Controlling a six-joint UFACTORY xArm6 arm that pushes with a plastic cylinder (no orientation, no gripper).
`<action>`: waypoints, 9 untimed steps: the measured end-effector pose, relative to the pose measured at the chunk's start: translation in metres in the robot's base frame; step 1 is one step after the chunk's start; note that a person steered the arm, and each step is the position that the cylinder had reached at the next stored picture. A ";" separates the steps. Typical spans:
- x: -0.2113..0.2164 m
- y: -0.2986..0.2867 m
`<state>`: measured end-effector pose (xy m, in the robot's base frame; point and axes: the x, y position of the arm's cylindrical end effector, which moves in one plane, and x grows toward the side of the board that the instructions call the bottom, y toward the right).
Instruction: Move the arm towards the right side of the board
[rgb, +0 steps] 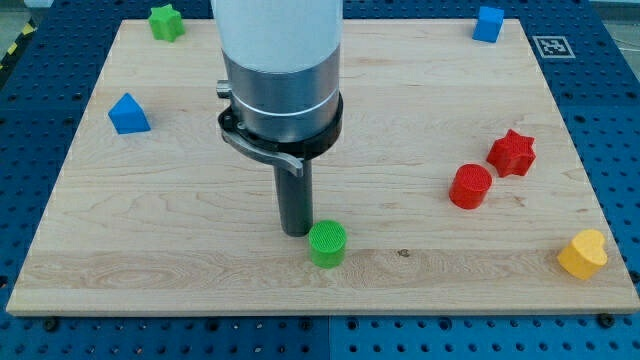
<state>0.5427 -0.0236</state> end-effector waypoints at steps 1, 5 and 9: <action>0.000 0.032; -0.054 0.041; -0.088 0.042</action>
<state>0.4544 0.0187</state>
